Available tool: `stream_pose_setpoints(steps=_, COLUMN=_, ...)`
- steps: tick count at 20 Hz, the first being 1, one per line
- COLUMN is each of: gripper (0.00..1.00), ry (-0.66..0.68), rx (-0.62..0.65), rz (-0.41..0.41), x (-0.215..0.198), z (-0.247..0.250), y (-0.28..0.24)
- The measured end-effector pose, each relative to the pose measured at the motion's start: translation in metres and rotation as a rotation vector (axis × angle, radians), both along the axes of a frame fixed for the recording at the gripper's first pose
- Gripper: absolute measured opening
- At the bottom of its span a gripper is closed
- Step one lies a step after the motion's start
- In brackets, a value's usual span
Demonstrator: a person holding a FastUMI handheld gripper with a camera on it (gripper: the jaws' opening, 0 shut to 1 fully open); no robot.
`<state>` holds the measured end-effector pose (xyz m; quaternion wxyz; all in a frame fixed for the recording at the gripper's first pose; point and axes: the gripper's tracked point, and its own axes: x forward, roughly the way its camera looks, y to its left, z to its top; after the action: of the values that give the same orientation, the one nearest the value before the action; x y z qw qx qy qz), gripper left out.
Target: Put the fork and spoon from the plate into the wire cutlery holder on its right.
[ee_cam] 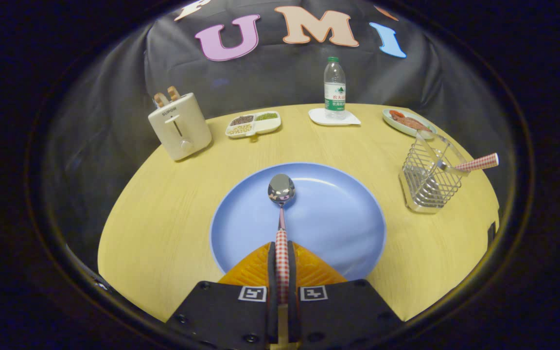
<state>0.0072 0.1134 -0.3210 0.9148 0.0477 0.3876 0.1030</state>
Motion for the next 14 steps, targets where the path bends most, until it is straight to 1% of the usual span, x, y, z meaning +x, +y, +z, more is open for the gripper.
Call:
stream_pose_setpoints(steps=5, gripper=0.11, ry=-0.008, rx=0.026, rz=-0.006, x=0.009, z=0.033, y=-0.009)
stream_pose_setpoints(steps=7, gripper=0.11, ry=0.0, rx=0.039, rz=0.008, x=0.011, z=0.048, y=-0.017)
stream_pose_setpoints(steps=10, gripper=0.11, ry=-0.007, rx=0.003, rz=0.029, x=0.02, z=0.075, y=-0.046)
stream_pose_setpoints(steps=14, gripper=0.11, ry=-0.02, rx=-0.037, rz=0.021, x=0.036, z=0.115, y=-0.091)
